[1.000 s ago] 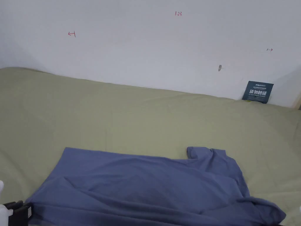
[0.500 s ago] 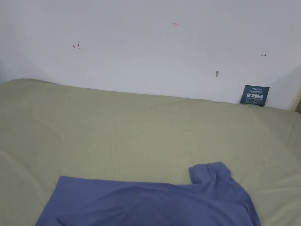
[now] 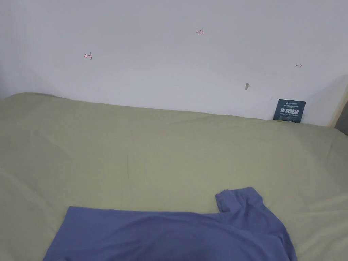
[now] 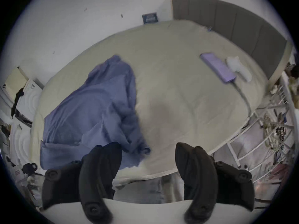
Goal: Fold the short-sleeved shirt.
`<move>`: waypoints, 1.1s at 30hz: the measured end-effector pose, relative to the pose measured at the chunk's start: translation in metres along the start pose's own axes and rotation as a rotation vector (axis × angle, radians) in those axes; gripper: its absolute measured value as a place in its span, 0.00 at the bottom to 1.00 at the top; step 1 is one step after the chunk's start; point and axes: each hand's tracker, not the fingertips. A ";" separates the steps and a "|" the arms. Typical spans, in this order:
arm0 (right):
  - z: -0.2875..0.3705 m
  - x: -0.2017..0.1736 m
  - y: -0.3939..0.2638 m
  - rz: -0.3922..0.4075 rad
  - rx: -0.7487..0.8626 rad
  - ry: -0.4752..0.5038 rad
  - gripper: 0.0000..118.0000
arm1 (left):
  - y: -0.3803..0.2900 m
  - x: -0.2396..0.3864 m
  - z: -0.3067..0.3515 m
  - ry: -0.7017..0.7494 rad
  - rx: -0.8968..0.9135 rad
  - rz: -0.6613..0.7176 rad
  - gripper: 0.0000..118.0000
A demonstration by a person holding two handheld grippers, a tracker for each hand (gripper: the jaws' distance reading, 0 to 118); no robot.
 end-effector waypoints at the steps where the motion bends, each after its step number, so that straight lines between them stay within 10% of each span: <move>1: 0.011 -0.001 0.003 0.011 0.032 -0.012 0.64 | 0.004 0.002 0.013 0.030 0.048 -0.025 0.17; 9: 0.069 -0.075 0.006 0.236 0.222 0.090 0.59 | 0.029 0.077 0.070 -0.142 0.287 -0.142 0.17; 13: 0.086 -0.119 -0.010 0.304 0.278 0.161 0.08 | 0.020 0.131 0.085 -0.236 0.315 -0.186 0.11; 33: 0.054 -0.184 -0.103 0.423 0.277 0.185 0.03 | -0.069 0.217 0.071 -0.279 0.347 -0.362 0.04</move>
